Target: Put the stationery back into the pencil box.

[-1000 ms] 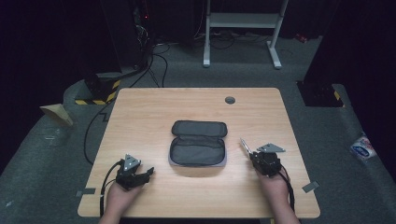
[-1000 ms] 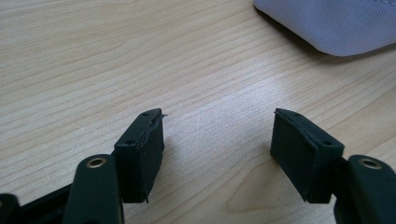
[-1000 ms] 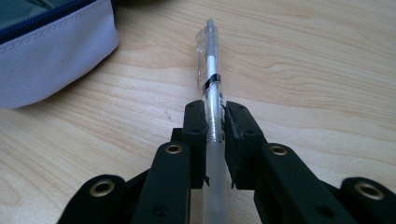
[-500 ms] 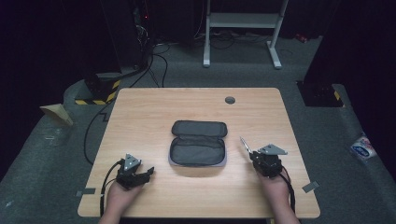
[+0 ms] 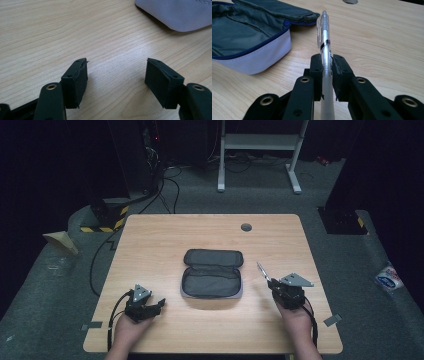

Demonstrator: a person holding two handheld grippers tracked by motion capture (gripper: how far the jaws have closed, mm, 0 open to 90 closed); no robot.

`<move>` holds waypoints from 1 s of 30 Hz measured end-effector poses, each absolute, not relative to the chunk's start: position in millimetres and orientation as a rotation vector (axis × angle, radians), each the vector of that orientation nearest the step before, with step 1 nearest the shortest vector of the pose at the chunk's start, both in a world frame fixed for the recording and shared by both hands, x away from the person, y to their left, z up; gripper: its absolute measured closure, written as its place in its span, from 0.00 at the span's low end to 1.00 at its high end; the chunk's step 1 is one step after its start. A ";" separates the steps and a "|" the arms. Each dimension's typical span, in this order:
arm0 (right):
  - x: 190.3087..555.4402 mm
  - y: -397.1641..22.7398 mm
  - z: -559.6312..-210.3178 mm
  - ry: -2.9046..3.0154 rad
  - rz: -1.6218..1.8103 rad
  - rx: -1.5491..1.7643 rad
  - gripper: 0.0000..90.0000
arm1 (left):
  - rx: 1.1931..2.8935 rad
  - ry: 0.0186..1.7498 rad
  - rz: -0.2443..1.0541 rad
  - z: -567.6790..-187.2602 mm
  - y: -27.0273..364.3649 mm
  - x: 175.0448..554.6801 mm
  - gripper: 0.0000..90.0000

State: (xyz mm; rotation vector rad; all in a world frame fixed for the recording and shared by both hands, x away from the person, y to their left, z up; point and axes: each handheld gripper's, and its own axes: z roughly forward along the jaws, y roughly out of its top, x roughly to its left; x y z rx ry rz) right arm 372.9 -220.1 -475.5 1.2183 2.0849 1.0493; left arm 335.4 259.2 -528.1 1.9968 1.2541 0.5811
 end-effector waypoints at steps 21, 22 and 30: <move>375.3 -201.7 -461.4 2.151 1.068 1.141 0.87 | 1.996 1.250 0.581 -528.2 259.1 335.4 0.38; 375.9 -199.9 -461.3 2.157 1.063 1.136 0.87 | 1.997 1.250 0.580 -528.2 259.1 335.4 0.38; 381.3 -185.9 -461.1 2.203 1.071 1.106 0.87 | 1.996 1.250 0.579 -528.2 259.0 335.4 0.38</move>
